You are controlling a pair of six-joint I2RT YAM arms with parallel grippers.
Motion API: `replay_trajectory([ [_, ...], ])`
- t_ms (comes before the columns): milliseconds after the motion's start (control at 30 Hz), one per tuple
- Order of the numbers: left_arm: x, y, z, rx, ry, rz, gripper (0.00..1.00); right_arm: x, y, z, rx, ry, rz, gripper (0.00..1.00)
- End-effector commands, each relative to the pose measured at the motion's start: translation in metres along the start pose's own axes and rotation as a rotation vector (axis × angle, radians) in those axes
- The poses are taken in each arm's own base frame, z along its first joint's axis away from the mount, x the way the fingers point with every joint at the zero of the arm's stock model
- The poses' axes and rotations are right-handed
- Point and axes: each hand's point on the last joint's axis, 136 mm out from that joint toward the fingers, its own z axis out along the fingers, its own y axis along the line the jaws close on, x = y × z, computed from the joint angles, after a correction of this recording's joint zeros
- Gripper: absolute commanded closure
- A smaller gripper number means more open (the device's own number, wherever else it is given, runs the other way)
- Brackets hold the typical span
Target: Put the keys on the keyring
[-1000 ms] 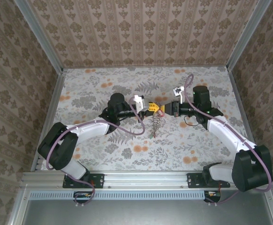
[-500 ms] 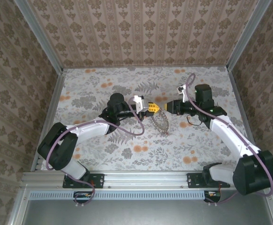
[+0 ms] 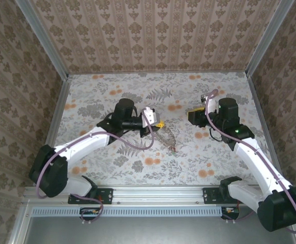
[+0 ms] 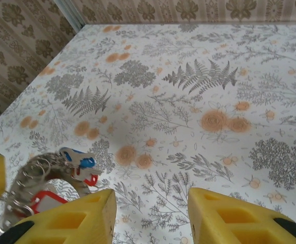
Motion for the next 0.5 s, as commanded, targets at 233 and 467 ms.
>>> replay_trajectory([
  [233,0.017,-0.013,-0.047,0.03,0.258,0.075,1.0,0.016,-0.001,0.004,-0.015,0.038,0.018,0.57],
  [467,0.036,-0.023,-0.04,0.132,0.358,0.059,1.0,0.025,-0.005,0.009,-0.01,0.063,0.033,0.57],
])
